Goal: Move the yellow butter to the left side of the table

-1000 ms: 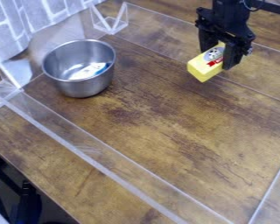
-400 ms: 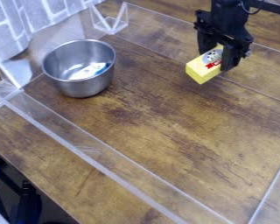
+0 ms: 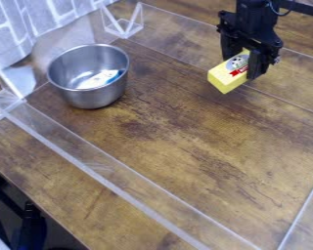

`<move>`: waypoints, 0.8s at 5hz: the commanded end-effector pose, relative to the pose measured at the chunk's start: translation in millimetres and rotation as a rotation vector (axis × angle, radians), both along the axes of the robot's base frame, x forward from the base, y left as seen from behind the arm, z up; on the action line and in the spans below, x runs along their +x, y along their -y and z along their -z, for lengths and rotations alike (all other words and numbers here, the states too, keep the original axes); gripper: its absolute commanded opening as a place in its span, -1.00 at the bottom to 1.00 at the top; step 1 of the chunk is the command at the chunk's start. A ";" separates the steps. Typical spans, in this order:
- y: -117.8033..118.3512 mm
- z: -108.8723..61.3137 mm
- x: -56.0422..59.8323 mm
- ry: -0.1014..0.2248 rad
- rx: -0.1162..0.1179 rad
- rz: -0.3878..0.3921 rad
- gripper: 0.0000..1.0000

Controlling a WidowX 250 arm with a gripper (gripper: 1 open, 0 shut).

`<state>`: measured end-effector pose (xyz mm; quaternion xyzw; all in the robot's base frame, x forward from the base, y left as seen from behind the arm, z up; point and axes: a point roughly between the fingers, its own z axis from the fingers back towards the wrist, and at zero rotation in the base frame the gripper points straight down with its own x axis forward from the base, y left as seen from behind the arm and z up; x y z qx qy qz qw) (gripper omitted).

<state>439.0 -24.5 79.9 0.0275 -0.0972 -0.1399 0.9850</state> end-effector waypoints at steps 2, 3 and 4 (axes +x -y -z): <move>-3.6 -26.4 3.5 0.073 -0.002 -0.008 -1.00; -4.2 -24.5 4.1 0.072 -0.002 -0.009 -1.00; -4.8 -22.5 4.8 0.071 -0.002 -0.011 -1.00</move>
